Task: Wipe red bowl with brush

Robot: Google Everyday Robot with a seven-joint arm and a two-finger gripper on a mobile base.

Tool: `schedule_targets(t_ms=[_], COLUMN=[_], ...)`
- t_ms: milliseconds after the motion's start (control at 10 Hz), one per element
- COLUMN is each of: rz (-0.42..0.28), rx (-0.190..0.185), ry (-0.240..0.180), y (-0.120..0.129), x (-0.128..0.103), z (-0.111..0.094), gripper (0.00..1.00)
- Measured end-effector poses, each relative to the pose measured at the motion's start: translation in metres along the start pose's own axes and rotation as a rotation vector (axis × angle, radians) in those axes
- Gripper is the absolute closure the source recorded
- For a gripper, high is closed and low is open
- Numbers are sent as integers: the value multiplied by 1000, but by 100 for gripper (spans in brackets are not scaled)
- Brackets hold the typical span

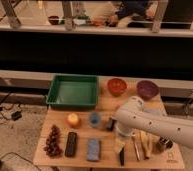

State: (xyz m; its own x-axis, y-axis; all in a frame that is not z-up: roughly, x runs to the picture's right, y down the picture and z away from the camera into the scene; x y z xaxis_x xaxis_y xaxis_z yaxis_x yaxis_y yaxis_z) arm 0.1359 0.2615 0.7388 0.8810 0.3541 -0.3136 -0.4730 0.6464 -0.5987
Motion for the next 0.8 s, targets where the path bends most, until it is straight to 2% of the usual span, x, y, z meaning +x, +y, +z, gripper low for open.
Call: schedule_targets(t_ms=[500,800], rz=[-7,10], rx=[-13,-2], ry=[23,22], y=[16,7], x=[-22,-26], z=[12,22], gripper=[20,20])
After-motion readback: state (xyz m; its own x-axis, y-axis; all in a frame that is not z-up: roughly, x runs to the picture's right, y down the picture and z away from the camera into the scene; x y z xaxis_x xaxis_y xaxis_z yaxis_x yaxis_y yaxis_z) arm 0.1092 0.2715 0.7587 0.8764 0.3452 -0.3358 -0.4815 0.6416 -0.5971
